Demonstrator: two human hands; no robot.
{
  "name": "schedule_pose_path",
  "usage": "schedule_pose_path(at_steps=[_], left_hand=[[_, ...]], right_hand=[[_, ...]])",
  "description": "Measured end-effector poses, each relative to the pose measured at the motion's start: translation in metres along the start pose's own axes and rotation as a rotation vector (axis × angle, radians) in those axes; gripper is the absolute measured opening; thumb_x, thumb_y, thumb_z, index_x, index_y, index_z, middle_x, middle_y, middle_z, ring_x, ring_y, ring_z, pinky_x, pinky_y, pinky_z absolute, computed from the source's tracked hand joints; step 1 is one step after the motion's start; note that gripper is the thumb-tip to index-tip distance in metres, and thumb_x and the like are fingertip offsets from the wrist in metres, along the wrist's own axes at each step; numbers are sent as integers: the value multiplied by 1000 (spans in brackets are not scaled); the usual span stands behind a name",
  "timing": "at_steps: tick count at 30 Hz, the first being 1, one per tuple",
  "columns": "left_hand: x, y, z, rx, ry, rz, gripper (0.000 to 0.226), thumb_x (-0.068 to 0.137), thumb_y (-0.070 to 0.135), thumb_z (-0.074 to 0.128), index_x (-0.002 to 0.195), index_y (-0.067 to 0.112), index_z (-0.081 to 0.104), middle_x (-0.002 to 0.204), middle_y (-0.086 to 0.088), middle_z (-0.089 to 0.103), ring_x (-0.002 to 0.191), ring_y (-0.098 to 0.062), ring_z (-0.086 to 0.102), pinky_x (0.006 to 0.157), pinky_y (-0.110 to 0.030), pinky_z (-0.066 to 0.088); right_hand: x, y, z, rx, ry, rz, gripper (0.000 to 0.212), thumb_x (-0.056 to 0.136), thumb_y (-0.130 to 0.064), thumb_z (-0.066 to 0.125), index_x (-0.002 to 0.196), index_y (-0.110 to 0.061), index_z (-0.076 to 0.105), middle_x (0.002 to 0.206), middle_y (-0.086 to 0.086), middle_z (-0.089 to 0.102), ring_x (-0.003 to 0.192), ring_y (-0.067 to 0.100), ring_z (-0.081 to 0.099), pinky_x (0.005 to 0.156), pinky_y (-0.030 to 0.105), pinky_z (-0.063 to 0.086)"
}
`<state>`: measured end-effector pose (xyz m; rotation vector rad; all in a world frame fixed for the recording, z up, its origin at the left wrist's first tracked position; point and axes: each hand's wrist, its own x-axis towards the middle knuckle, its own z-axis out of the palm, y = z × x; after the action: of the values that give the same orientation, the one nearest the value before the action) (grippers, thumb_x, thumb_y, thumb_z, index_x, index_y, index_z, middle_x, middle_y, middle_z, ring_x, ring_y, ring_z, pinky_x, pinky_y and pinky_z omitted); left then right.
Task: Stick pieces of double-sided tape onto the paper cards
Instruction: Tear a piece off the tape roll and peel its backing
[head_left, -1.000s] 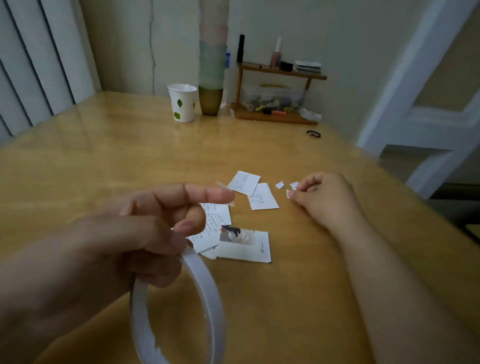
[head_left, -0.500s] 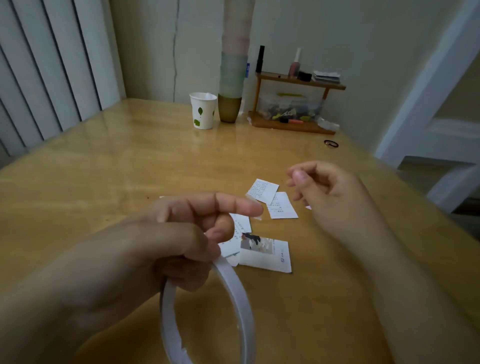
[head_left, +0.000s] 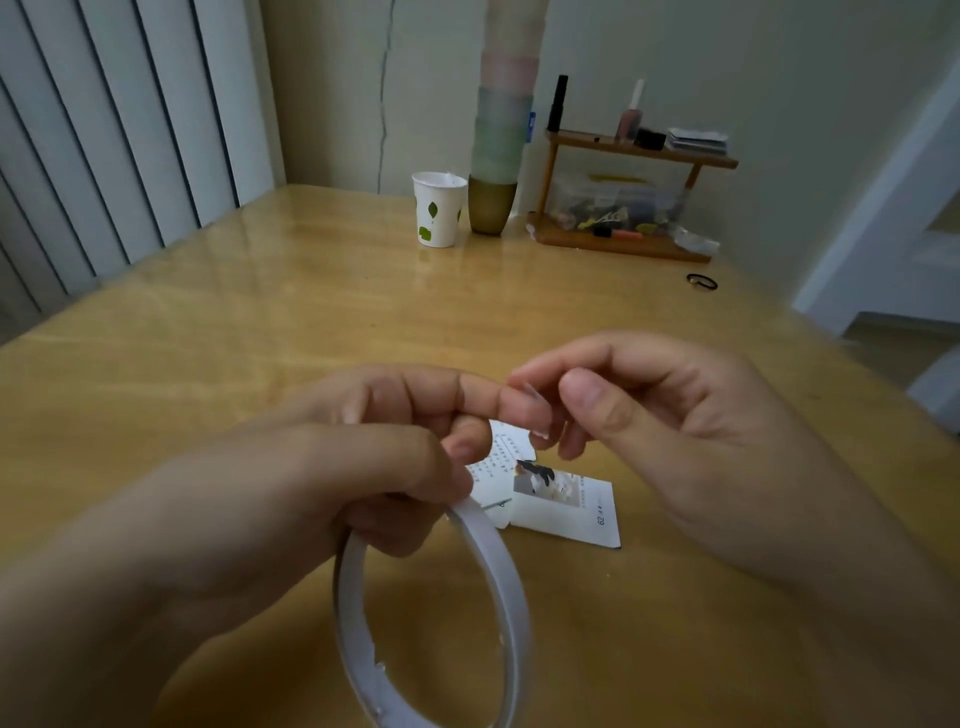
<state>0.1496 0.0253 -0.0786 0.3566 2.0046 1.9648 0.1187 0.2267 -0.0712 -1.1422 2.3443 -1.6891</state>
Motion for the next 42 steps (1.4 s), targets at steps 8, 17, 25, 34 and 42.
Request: schedule_pose_path(at_steps=[8, 17, 25, 34, 42], left_hand=[[0, -6, -4, -28, -42, 11, 72, 46, 24, 68, 105, -16, 55, 58, -1, 52, 36, -5, 48, 37, -14, 38], [0, -9, -4, -141, -163, 10, 46, 55, 14, 62, 99, 15, 73, 66, 6, 42, 39, -2, 31, 37, -16, 28], [-1, -7, -2, -107, -95, 72, 41, 52, 17, 65, 92, 11, 74, 64, 4, 42, 38, -2, 30, 36, -15, 27], [0, -10, 1, -87, 53, 189, 58, 48, 19, 66, 106, 22, 71, 64, 2, 40, 37, -4, 30, 37, -14, 28], [4, -8, -4, -82, 285, 174, 53, 59, 5, 60, 109, 21, 63, 61, -3, 43, 38, -6, 31, 36, -16, 29]], right_hand=[[1, -1, 2, 32, 16, 22, 13, 85, -18, 57, 85, -12, 67, 74, -6, 69, 68, 1, 64, 66, 15, 51], [1, -1, 9, -72, 102, 104, 7, 76, -27, 63, 72, -25, 68, 73, -3, 66, 73, 22, 60, 68, 32, 52], [2, 5, 5, 128, -4, 195, 7, 72, -29, 65, 68, -28, 71, 91, -18, 53, 93, 3, 54, 84, 19, 44], [5, 20, 0, 582, 17, 259, 23, 76, -35, 59, 64, -19, 70, 82, -11, 62, 105, 27, 57, 76, 29, 31], [12, 35, -24, 214, 543, 386, 22, 91, -31, 55, 106, -24, 70, 84, -5, 68, 78, 9, 58, 71, 23, 43]])
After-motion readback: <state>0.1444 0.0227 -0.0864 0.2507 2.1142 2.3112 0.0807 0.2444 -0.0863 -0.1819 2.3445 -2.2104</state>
